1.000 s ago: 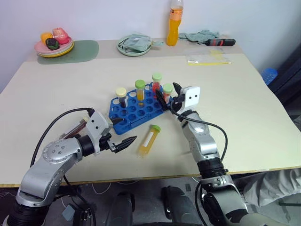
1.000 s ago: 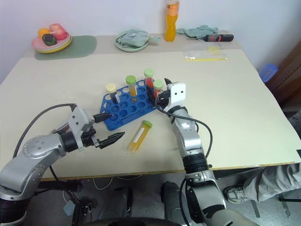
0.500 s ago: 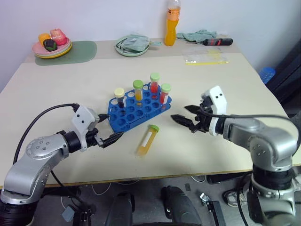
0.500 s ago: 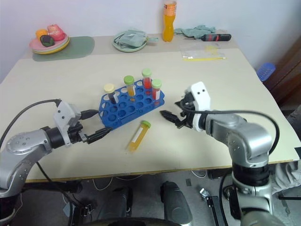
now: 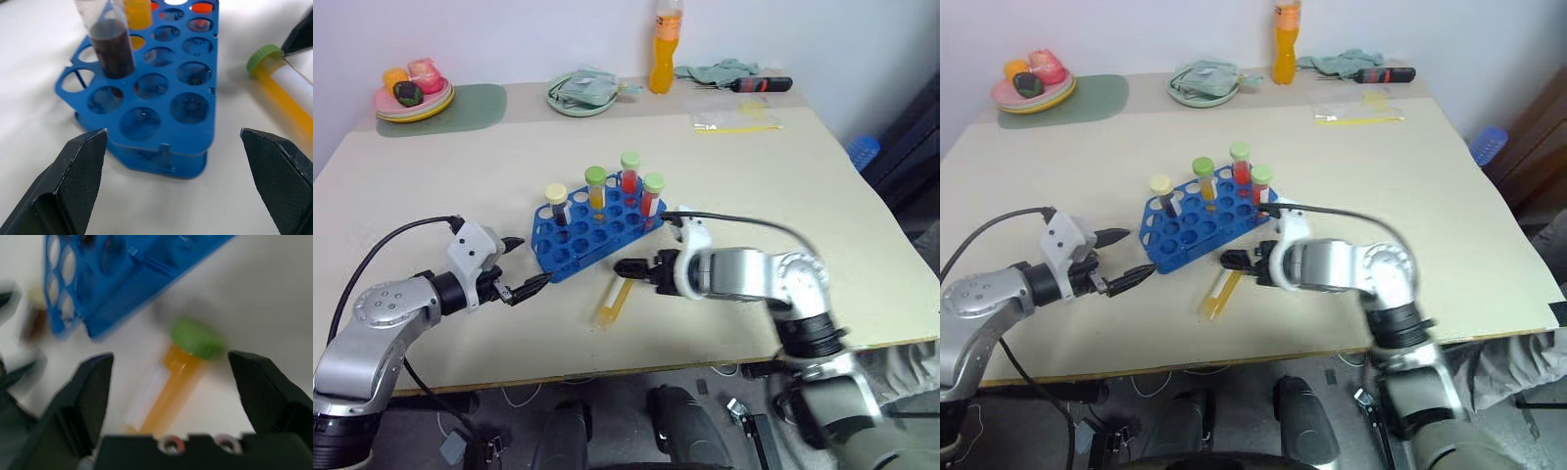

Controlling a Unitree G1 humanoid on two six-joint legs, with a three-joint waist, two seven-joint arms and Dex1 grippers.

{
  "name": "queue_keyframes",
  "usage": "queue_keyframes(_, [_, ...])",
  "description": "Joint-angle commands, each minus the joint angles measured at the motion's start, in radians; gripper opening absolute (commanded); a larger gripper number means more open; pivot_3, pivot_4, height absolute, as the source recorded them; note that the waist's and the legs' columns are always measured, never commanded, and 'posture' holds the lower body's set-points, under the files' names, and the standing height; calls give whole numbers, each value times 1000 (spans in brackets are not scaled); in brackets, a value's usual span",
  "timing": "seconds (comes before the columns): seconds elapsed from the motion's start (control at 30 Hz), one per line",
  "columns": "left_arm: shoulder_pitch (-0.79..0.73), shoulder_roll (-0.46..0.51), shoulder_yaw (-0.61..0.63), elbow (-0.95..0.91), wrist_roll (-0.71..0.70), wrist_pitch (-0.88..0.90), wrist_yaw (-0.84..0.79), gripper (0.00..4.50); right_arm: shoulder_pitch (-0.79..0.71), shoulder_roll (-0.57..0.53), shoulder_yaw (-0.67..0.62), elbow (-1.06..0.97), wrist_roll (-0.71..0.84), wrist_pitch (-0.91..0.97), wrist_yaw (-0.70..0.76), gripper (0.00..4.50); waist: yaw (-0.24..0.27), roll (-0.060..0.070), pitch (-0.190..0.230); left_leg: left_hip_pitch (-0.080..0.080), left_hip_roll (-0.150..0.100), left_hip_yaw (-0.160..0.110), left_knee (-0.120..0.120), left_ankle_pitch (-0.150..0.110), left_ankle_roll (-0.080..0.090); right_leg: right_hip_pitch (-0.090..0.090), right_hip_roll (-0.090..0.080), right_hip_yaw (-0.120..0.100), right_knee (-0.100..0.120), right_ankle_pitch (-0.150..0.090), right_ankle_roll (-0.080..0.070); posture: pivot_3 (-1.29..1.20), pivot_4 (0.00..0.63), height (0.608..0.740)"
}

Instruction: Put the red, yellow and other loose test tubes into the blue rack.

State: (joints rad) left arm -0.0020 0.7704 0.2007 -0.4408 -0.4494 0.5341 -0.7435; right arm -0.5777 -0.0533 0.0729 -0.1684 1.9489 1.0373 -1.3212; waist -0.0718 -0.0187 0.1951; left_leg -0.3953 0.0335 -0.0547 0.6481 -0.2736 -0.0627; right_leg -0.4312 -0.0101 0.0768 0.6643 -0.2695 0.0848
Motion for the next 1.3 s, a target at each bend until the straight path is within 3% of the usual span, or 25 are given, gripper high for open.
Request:
queue_keyframes(0.03, [10, -10, 30, -47, -7, -2, 21, 4500, -9, 115, -62, -62, 23, -52, -244, 4114, 7, 0, 0, 0, 0, 0, 0, 0, 0, 0, 0, 0, 0, 0, 0, 0, 150, 740])
queue_keyframes(0.37, [7, -8, 43, -42, -9, -1, 29, 4500, 0, 94, -41, -25, 23, 18, -293, 4114, -1, 0, 0, 1, -1, -1, 0, 0, 0, 3, -1, -2, -2, 0, -1, 0, 150, 740])
queue_keyframes(1.03, [27, 28, 101, 16, 19, -21, 10, 4500, -154, 159, -82, 305, 23, 194, -276, 4114, -3, 0, 0, 2, -1, -1, -1, 0, 0, 2, 0, -2, -2, -1, -1, 0, 150, 740])
queue_keyframes(1.13, [32, 25, 102, 10, 17, -20, 13, 4500, -181, 151, -82, 347, 23, 211, -261, 3339, -2, 0, 0, 2, 0, -1, -1, 0, 0, 2, 0, -2, -1, -1, -1, 0, 150, 740])
queue_keyframes(1.3, [35, 22, 103, 9, 16, -19, 18, 4500, -204, 147, -92, 389, 23, 219, -261, 854, -1, 0, 0, 1, 0, -1, -1, 0, 0, 2, 0, -2, -2, -1, -1, 0, 150, 740])
